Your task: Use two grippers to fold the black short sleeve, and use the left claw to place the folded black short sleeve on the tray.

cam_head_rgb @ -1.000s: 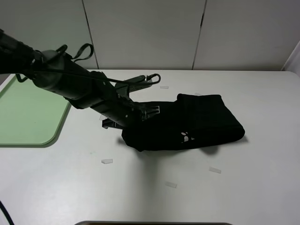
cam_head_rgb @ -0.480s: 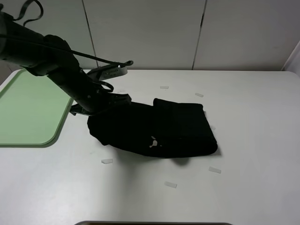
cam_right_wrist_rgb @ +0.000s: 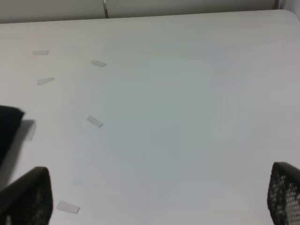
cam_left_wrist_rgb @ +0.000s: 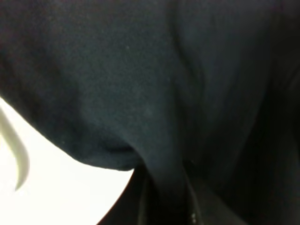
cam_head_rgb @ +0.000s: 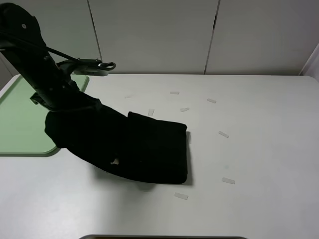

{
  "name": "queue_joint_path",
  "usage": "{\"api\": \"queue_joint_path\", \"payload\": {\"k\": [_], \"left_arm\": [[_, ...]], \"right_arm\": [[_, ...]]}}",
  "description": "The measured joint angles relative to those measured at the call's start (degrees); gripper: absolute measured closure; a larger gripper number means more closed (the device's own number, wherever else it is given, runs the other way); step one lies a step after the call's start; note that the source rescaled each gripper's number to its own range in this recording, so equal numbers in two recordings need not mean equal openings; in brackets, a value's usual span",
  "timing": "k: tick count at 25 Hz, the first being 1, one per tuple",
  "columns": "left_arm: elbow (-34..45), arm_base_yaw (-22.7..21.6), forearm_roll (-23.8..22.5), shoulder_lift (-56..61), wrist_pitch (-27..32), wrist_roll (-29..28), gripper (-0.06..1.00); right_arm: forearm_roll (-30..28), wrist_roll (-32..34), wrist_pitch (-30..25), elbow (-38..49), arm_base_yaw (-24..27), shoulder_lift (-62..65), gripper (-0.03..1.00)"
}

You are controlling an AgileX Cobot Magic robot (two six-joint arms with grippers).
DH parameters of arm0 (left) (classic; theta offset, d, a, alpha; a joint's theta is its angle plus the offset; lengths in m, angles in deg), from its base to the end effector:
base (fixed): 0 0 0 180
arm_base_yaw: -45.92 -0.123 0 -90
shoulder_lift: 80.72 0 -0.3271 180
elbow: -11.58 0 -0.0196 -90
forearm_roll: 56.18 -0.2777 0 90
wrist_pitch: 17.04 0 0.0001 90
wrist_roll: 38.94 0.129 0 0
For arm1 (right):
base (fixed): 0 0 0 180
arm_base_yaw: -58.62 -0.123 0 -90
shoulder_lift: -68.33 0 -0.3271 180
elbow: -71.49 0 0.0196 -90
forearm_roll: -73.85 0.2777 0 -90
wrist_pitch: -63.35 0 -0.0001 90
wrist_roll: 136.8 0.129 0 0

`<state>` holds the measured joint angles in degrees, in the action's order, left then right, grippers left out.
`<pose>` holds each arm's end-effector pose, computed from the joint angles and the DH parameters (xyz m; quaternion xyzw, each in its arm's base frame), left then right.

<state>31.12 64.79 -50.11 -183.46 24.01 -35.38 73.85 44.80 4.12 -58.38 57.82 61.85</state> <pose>0.3326 -0.1232 0.1871 0.1584 0.9759 -0.0591 0.1381 0.0121 0.0002 0.2728 0.0059 0.8473 0.0111 0.5310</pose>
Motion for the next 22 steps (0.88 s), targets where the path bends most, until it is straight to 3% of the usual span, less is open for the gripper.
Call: {"api": "queue_joint_path", "payload": {"k": [3,8,17,22], "left_arm": [[0.0,0.0,-2.6,2.8,1.5,-0.1,0.87],[0.0,1.9,-2.6,4.6,1.6,-0.1,0.87],[0.0,12.8,-2.5,4.6,-1.8,-6.3,0.85],[0.0,18.7,-2.5,4.6,-5.9,-8.4,0.70]], "right_arm": [[0.0,0.0,0.0,0.0,0.0,0.0,-0.03],[0.0,0.0,0.0,0.0,0.0,0.0,-0.03],[0.0,0.0,0.0,0.0,0.0,0.0,-0.03],[0.0,0.0,0.0,0.0,0.0,0.0,-0.03]]}}
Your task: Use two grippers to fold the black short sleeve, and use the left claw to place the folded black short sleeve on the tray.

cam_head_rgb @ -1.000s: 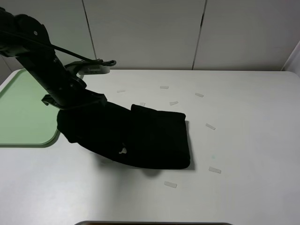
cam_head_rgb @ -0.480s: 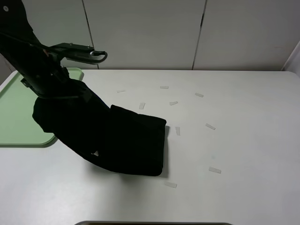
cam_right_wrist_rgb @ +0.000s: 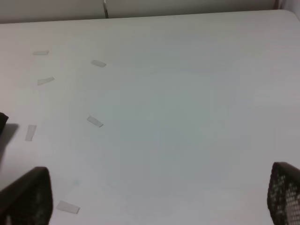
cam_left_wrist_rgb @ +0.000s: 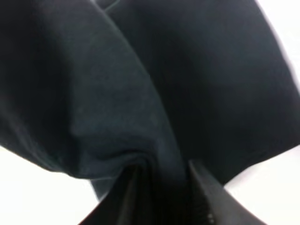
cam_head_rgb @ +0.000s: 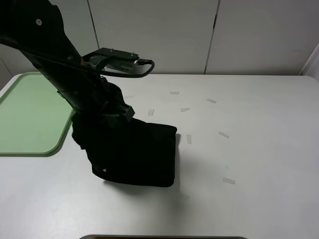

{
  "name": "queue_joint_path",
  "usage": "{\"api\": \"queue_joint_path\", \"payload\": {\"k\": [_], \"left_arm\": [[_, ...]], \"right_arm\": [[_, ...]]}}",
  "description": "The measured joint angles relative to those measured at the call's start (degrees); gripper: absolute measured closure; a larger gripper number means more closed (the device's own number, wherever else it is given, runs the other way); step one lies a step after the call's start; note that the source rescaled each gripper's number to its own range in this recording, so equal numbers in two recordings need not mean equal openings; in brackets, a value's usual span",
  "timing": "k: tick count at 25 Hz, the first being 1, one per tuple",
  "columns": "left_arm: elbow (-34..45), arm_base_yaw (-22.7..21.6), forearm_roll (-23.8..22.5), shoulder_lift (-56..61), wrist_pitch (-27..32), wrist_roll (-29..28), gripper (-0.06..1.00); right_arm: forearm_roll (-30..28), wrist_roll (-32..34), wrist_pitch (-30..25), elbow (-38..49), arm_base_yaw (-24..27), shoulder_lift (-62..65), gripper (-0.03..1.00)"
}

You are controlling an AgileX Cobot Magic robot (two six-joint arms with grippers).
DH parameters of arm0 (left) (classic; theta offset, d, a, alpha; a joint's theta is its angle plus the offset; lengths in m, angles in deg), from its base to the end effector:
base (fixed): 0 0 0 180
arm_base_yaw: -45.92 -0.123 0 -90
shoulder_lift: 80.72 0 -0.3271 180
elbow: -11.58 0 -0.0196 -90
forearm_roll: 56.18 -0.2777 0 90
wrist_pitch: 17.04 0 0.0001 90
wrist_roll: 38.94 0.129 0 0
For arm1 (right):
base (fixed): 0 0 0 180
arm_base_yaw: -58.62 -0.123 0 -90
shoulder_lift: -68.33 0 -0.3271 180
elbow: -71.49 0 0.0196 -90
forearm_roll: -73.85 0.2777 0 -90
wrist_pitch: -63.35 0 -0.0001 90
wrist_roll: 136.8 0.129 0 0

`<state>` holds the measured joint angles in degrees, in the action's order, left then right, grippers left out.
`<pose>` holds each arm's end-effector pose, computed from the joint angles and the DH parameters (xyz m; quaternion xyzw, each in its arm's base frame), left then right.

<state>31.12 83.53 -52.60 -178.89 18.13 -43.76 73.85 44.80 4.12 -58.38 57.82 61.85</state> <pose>0.2825 -0.2235 0.2203 0.2545 0.9380 -0.1067 0.2100 0.0121 0.0002 0.2728 0.0059 0.8473 0.0111 0.5310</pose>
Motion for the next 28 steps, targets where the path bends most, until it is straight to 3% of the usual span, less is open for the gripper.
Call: {"api": "queue_joint_path", "payload": {"k": [9,23,28], "left_arm": [[0.0,9.4,0.7,-6.5,-10.7,-2.7,0.31],[0.0,16.4,0.7,-20.8,-29.0,-4.1,0.27],[0.0,16.9,0.7,-22.1,-32.0,-5.8,0.27]], "right_arm": [[0.0,0.0,0.0,0.0,0.0,0.0,-0.03],[0.0,0.0,0.0,0.0,0.0,0.0,-0.03],[0.0,0.0,0.0,0.0,0.0,0.0,-0.03]]}}
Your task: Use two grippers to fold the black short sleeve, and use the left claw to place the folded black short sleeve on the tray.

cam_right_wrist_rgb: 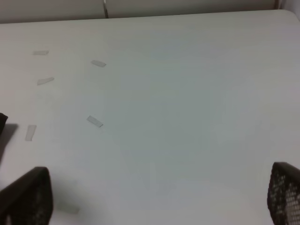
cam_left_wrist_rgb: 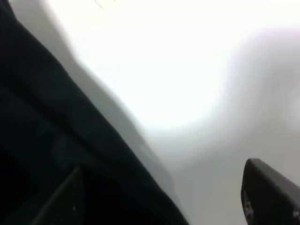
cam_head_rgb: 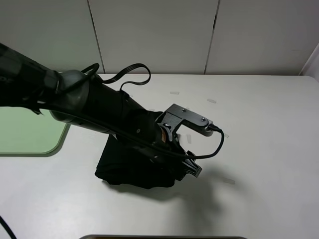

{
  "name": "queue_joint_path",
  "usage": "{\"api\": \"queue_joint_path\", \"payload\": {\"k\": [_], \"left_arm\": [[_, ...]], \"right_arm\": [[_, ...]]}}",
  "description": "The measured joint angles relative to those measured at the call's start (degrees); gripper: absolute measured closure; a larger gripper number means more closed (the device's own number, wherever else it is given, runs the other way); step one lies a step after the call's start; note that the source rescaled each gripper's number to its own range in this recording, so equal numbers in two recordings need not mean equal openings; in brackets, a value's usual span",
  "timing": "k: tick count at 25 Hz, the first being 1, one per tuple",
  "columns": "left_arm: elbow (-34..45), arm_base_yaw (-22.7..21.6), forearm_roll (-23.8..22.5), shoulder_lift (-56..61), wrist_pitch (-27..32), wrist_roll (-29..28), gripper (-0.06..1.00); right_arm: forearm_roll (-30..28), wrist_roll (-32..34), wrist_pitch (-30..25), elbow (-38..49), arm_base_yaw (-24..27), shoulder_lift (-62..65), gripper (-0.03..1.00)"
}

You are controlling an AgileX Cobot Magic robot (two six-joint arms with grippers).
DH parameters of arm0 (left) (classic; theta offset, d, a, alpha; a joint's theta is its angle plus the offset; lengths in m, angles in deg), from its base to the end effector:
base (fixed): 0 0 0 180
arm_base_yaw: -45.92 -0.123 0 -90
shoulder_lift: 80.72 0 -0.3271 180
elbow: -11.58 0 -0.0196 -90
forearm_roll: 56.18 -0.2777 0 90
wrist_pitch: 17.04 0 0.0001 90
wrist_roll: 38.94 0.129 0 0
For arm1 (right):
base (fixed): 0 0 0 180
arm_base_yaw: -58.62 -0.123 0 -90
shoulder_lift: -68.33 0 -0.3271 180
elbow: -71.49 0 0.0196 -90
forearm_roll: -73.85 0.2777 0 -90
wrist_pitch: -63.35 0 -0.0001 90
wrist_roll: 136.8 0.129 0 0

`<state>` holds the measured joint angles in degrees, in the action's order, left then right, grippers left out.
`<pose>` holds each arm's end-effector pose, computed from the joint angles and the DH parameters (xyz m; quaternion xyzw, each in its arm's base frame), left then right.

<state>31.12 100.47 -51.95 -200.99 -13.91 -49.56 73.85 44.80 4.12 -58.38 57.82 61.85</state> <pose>0.2529 -0.3561 0.1030 0.3226 0.8916 -0.1825 0.2603 0.0121 0.0002 0.2728 0.0059 0.8473 0.0111 0.5310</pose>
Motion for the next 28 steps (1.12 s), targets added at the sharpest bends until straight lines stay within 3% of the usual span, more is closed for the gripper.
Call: {"api": "queue_joint_path", "payload": {"k": [8,17,19,28], "left_arm": [[0.0,-0.1,0.2,9.4,1.1,-1.1,0.27],[0.0,-6.5,0.2,17.8,22.0,-1.3,0.25],[0.0,-8.3,0.2,17.8,24.2,-1.3,0.25],[4.1,-11.1,-1.4,14.7,16.3,-1.3,0.25]], "right_arm": [[0.0,0.0,0.0,0.0,0.0,0.0,-0.03],[0.0,0.0,0.0,0.0,0.0,0.0,-0.03],[0.0,0.0,0.0,0.0,0.0,0.0,-0.03],[0.0,0.0,0.0,0.0,0.0,0.0,-0.03]]}}
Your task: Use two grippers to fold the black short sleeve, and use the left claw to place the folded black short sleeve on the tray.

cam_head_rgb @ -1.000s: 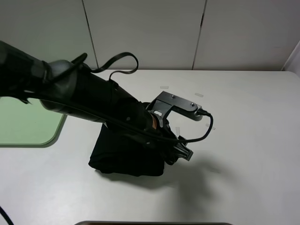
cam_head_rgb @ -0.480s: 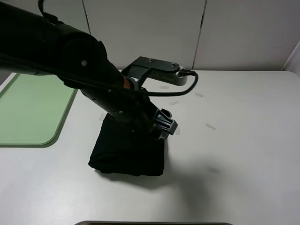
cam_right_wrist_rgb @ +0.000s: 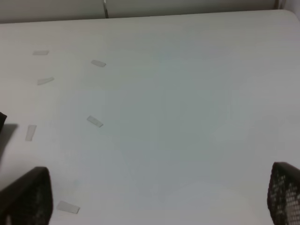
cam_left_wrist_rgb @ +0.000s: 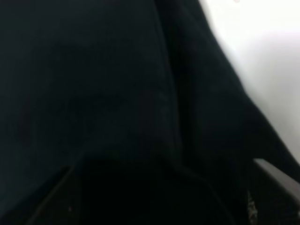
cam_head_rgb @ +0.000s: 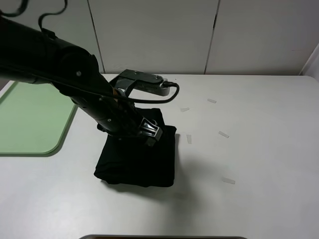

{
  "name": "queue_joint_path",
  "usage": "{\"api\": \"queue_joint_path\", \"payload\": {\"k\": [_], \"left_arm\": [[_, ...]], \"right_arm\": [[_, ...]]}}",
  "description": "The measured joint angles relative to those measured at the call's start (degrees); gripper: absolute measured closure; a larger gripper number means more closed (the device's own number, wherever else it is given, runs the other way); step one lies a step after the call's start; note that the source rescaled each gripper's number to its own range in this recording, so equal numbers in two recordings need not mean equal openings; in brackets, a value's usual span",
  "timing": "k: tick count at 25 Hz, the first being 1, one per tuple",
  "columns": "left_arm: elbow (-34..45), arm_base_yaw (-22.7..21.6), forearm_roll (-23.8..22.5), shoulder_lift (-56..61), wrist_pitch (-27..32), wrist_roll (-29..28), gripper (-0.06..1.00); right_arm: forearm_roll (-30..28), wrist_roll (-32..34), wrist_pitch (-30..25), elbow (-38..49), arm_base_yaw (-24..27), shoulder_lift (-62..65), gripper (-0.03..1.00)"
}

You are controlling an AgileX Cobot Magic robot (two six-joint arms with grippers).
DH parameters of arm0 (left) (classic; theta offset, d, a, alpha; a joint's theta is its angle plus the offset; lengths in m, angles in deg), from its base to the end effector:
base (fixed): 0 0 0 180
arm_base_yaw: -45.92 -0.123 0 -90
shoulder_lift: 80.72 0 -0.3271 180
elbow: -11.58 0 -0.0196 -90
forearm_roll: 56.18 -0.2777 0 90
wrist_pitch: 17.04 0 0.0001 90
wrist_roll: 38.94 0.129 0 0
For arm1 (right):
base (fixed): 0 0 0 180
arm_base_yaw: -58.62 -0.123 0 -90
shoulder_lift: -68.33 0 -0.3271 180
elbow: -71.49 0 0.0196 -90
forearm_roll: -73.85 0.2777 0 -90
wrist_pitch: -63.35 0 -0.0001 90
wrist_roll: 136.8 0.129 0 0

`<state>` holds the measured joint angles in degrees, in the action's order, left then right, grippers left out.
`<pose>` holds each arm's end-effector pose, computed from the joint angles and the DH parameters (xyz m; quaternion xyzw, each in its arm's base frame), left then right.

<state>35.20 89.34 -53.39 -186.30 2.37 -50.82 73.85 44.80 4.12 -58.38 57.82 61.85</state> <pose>0.2764 -0.2645 0.1676 0.2424 0.9316 -0.1379 0.2331 0.0121 0.0002 0.2728 0.0059 0.8473 0.0111 0.5310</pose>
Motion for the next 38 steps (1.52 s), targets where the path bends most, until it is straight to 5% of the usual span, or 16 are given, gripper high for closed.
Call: {"api": "queue_joint_path", "payload": {"k": [15,20,29,38], "left_arm": [[-0.3,4.3,2.5,-14.2,-19.4,0.5,0.22],[-0.4,4.4,3.9,-14.1,-20.6,0.7,0.22],[0.2,2.7,5.8,-1.0,-9.3,0.2,0.22],[0.5,-9.1,5.4,7.6,7.9,0.2,0.11]], "right_arm": [[0.0,0.0,0.0,0.0,0.0,0.0,-0.03],[0.0,0.0,0.0,0.0,0.0,0.0,-0.03],[0.0,0.0,0.0,0.0,0.0,0.0,-0.03],[0.0,0.0,0.0,0.0,0.0,0.0,-0.03]]}}
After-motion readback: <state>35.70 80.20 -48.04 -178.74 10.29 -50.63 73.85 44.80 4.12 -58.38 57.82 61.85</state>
